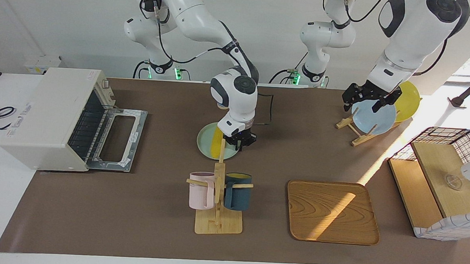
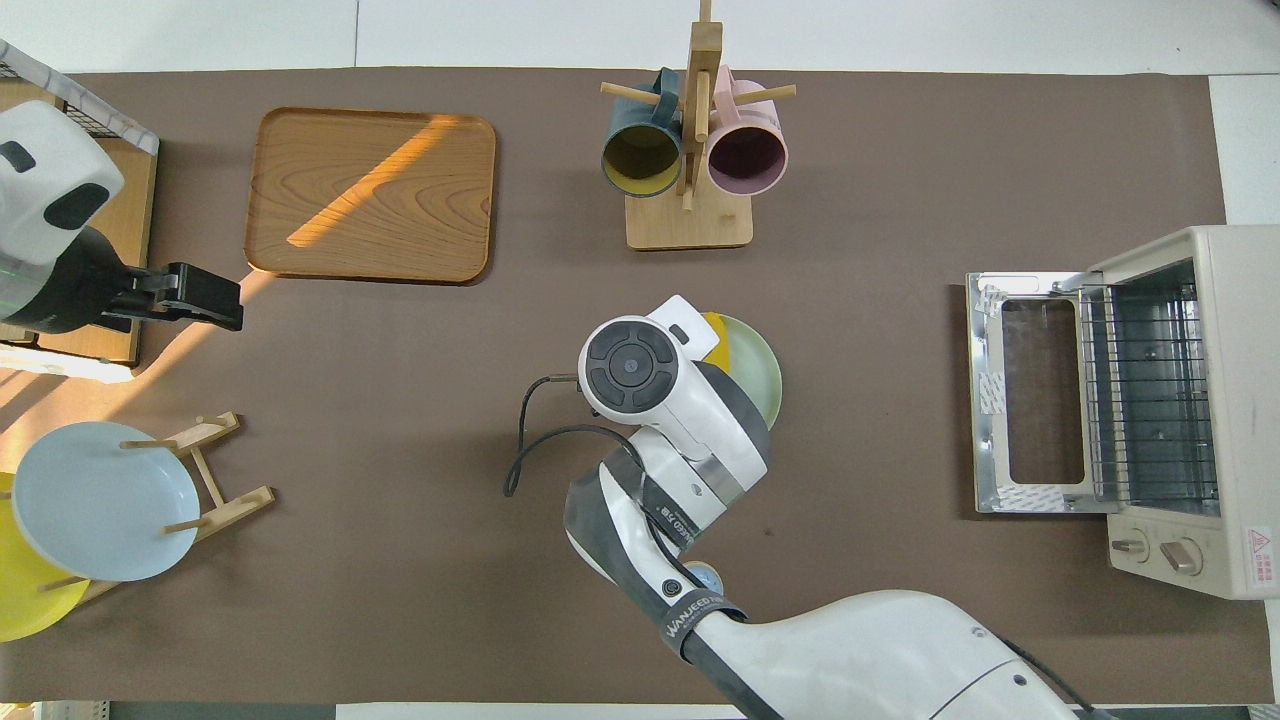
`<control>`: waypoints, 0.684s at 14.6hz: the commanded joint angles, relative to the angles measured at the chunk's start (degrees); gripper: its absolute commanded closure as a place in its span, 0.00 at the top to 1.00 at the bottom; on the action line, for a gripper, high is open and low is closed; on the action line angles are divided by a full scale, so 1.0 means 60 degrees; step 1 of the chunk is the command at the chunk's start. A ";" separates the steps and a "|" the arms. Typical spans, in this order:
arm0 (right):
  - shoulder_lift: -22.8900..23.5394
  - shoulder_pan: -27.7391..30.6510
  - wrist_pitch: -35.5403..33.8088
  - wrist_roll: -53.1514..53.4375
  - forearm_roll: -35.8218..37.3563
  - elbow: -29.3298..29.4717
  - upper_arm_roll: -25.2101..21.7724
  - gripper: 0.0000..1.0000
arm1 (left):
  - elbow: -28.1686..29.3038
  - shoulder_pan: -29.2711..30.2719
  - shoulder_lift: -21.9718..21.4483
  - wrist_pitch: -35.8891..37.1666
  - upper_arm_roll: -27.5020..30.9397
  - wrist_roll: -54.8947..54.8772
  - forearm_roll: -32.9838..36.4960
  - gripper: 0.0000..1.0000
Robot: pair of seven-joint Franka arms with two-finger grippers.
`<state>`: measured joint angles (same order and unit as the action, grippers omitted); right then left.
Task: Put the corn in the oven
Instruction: 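Lift the corn and carry it with the right gripper to the oven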
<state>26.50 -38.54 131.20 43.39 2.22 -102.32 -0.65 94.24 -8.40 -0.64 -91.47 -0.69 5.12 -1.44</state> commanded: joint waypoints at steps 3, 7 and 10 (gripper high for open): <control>-0.0038 0.0519 -0.2508 -0.1251 0.0273 0.1418 0.0006 0.00 | 0.0129 0.0169 -0.0156 -0.0121 -0.0060 -0.0121 -0.0097 1.00; -0.0504 0.1017 -0.4095 -0.1650 0.1108 0.1733 -0.0038 0.00 | 0.0129 0.0169 -0.0156 -0.0121 -0.0060 -0.0136 -0.0097 1.00; -0.1105 0.1762 -0.5033 -0.2293 0.1138 0.1513 -0.0038 0.00 | 0.0129 0.0169 -0.0156 -0.0121 -0.0060 -0.0136 -0.0097 1.00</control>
<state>22.99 -30.83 103.70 32.62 8.24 -91.61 -1.35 94.24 -8.10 -0.68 -91.47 -0.67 5.12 -1.44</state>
